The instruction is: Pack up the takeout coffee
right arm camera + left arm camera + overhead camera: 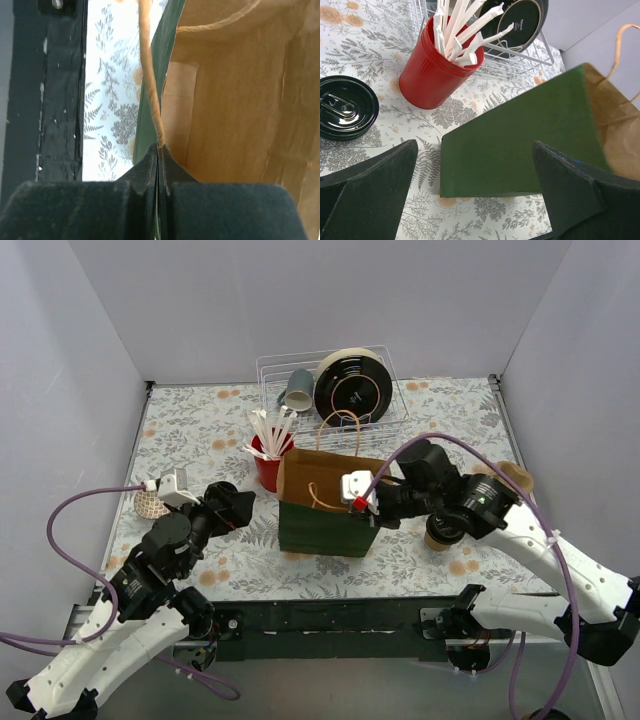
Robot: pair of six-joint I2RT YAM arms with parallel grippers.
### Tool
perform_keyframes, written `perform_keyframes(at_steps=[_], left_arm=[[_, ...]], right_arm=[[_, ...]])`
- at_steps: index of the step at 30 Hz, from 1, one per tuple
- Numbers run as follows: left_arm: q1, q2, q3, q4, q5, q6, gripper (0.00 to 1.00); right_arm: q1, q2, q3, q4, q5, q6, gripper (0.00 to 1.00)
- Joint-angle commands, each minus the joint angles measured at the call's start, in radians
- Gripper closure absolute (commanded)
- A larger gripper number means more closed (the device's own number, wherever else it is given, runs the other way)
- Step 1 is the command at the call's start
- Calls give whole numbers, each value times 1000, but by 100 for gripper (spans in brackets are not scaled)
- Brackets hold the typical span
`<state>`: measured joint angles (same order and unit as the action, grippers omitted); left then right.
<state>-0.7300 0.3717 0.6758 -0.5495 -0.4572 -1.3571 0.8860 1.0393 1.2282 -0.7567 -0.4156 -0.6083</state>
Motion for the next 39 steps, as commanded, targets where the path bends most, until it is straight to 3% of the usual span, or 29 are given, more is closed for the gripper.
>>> perform_keyframes(at_steps=[1, 8, 10, 11, 14, 18, 22, 23, 28, 30, 32, 35, 39], left_arm=[[-5, 39, 2, -10, 20, 21, 2], [-5, 30, -5, -4, 31, 23, 2], [-5, 30, -7, -3, 32, 24, 2], [-5, 29, -7, -3, 34, 24, 2], [-5, 35, -5, -3, 40, 26, 2], [-5, 36, -5, -3, 40, 26, 2], [-5, 33, -7, -1, 40, 27, 2], [-5, 35, -7, -1, 41, 29, 2], [-5, 55, -1, -4, 51, 32, 2], [-5, 61, 2, -6, 51, 36, 2], [-5, 56, 1, -3, 63, 45, 2], [-5, 38, -12, 23, 92, 59, 2], [-5, 39, -12, 33, 110, 64, 2]], right_arm=[[60, 57, 1, 31, 118, -57, 99], [122, 99, -12, 68, 225, -64, 93], [130, 99, -10, 80, 222, -58, 83], [130, 94, -9, 83, 221, -53, 70], [131, 78, 1, 109, 213, -13, 52], [133, 30, -1, 172, 172, 65, 35], [131, -36, -10, 275, 182, 174, 25], [131, -48, -3, 289, 187, 224, 16], [131, -16, 131, 226, 381, 350, 16], [131, 5, 204, 208, 457, 418, 9], [131, -24, 205, 261, 547, 473, 2], [130, -79, 168, 318, 682, 600, 1], [125, -30, 253, 162, 929, 685, 2]])
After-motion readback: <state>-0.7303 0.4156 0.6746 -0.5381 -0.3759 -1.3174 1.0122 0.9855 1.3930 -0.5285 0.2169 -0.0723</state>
